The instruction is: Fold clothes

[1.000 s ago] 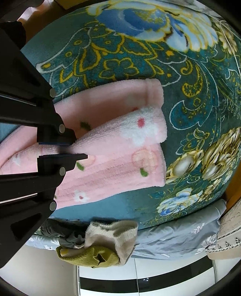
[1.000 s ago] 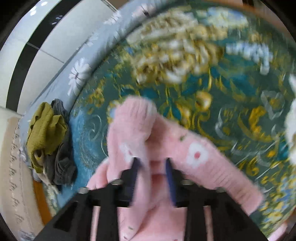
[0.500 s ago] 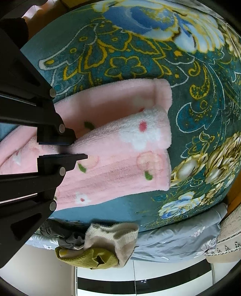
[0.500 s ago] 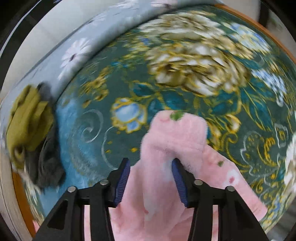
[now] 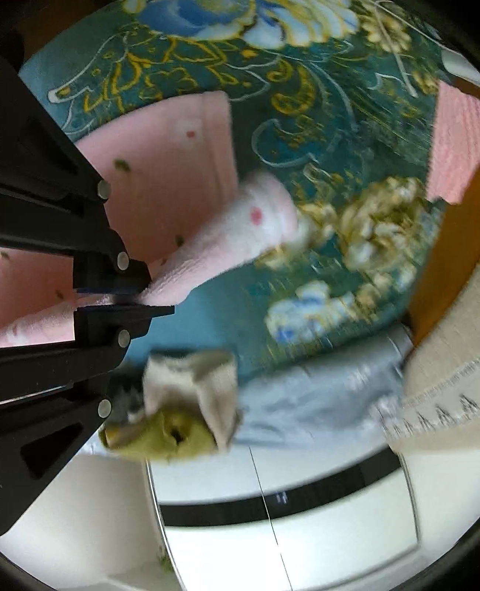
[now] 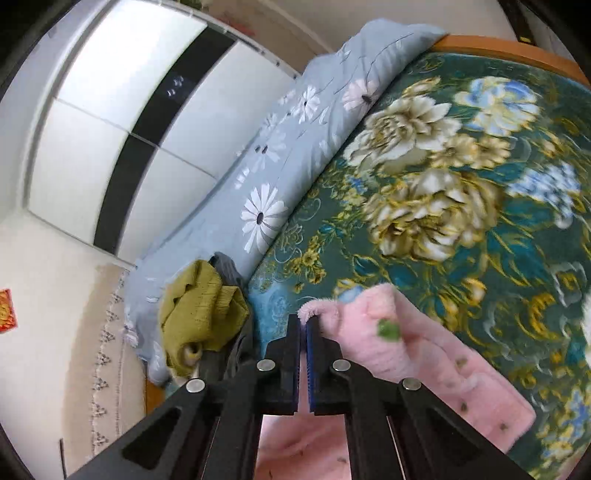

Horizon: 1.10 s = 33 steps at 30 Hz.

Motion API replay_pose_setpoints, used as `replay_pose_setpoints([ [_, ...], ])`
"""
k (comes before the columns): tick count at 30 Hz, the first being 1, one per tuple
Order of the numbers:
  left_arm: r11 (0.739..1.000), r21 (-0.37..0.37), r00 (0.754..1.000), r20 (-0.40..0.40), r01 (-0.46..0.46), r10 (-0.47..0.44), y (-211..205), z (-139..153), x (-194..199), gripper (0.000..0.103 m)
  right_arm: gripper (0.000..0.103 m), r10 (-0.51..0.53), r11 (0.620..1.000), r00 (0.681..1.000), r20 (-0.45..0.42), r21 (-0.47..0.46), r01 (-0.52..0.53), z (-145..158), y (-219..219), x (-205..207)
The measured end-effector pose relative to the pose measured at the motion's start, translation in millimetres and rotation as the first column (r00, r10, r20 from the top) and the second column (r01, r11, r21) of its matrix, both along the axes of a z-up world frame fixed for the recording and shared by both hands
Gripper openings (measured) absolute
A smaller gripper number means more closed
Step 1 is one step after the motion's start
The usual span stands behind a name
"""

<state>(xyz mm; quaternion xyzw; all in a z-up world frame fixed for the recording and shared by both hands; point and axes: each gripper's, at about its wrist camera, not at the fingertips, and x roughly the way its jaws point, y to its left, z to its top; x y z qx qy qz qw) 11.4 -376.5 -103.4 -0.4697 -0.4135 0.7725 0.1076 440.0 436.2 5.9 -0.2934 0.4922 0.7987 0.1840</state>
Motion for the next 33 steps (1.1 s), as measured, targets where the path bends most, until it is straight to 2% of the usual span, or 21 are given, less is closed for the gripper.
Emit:
replay_pose_setpoints([
  [2, 1.0, -0.014, 0.999, 0.032, 0.003, -0.002, -8, -12, 9, 0.003, 0.003, -0.024, 0.999, 0.997, 0.076, -0.03, 0.026, -26, -6, 24],
  [6, 0.998, -0.062, 0.981, 0.192, -0.008, 0.02, -21, -58, 25, 0.003, 0.003, -0.074, 0.99, 0.987, 0.143, -0.105, 0.089, -64, -12, 48],
  [8, 0.998, -0.046, 0.974, 0.222, -0.041, 0.05, -27, -69, 30, 0.003, 0.003, -0.097, 0.983, 0.979, 0.177, -0.14, 0.122, -84, -16, 60],
  [9, 0.998, -0.042, 0.973, 0.223, -0.049, 0.057, -28, -68, 30, 0.003, 0.003, -0.107, 0.978, 0.975, 0.194, -0.158, 0.139, -93, -17, 66],
  [14, 0.997, -0.009, 0.985, 0.154, -0.075, 0.075, -37, -44, 24, 0.003, 0.003, -0.112, 0.986, 0.984, 0.139, -0.105, 0.127, -66, -9, 67],
  [16, 0.997, -0.01, 0.99, 0.121, -0.074, 0.075, -40, -36, 24, 0.003, 0.003, -0.101, 0.991, 0.984, 0.149, -0.075, 0.113, -59, -13, 70],
  [18, 0.997, -0.012, 0.993, 0.088, -0.074, 0.075, -43, -28, 24, 0.003, 0.003, -0.103, 0.989, 0.977, 0.186, -0.083, 0.12, -70, -16, 77],
  [22, 0.994, -0.081, 0.979, 0.187, -0.067, 0.081, -49, -62, 33, 0.003, 0.003, -0.127, 0.978, 0.955, 0.266, -0.126, 0.166, -104, -22, 96],
  [24, 0.993, -0.075, 0.971, 0.216, -0.092, 0.106, -54, -75, 37, 0.003, 0.003, -0.139, 0.975, 0.95, 0.279, -0.131, 0.181, -110, -22, 102],
  [30, 0.994, -0.035, 0.981, 0.162, -0.101, 0.105, -54, -69, 36, 0.003, 0.003, -0.143, 0.977, 0.949, 0.283, -0.111, 0.18, -107, -20, 105],
  [33, 0.992, -0.096, 0.979, 0.179, -0.079, 0.095, -52, -76, 35, 0.003, 0.003, -0.147, 0.975, 0.938, 0.313, -0.114, 0.191, -115, -22, 107],
])
